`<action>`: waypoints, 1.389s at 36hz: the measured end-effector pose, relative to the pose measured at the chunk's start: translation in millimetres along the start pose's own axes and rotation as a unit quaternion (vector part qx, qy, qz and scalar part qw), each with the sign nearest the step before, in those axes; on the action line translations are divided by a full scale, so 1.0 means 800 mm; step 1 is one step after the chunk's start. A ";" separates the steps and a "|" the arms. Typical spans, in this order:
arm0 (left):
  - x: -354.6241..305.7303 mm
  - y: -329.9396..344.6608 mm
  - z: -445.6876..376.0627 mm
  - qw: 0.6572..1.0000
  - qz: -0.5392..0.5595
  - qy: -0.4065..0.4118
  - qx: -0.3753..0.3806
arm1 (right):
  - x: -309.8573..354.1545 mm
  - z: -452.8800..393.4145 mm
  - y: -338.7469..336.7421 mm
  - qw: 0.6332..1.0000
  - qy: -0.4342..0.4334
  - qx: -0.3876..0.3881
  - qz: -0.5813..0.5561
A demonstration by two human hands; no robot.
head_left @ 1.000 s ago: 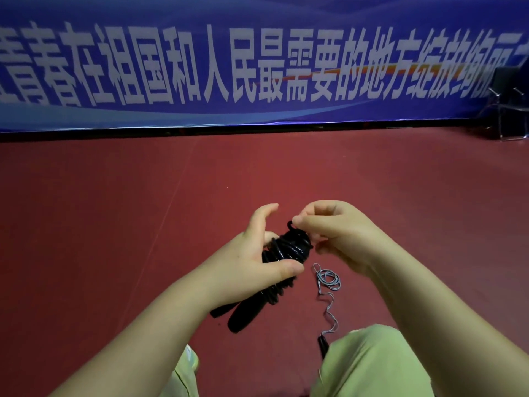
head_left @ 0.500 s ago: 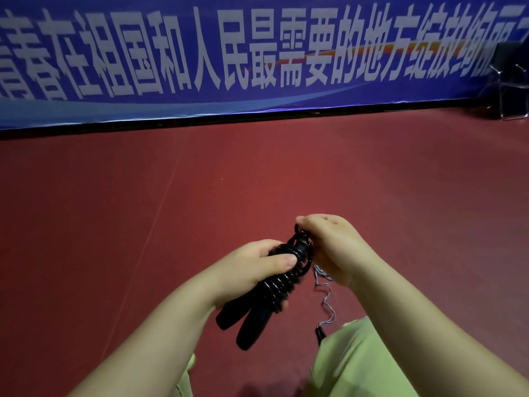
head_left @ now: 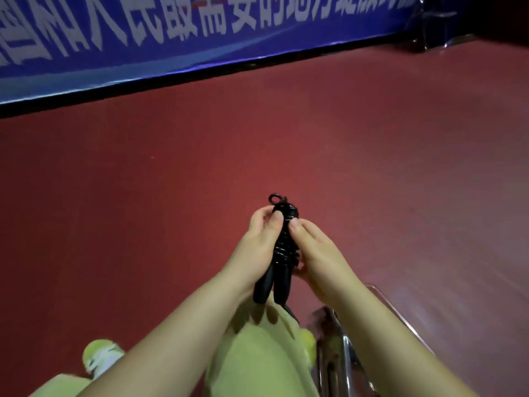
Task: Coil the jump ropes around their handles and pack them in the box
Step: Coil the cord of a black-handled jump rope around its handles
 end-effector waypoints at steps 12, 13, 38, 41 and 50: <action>0.172 0.191 -0.145 0.927 -0.318 -0.131 0.153 | -0.186 0.022 -0.204 0.958 0.107 -0.258 -0.064; 0.188 0.202 -0.152 0.917 -0.335 -0.141 0.163 | -0.203 0.027 -0.220 0.951 0.117 -0.280 -0.060; 0.354 0.259 -0.262 0.800 -0.443 -0.252 0.317 | -0.455 0.087 -0.435 0.809 0.343 -0.437 0.190; 0.366 0.245 -0.264 0.796 -0.447 -0.267 0.308 | -0.449 0.099 -0.443 0.795 0.348 -0.441 0.229; 0.375 0.226 -0.264 0.806 -0.429 -0.269 0.308 | -0.406 0.093 -0.423 0.811 0.338 -0.418 0.230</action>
Point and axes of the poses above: each hand's wrist, its own z-axis away from the middle knuckle, its own y-axis out of the palm, x = y × z, the point moved 3 cm from there along -z, towards the middle knuckle, and after that the axes turned 9 degrees about -y, right-handed, at the moved point
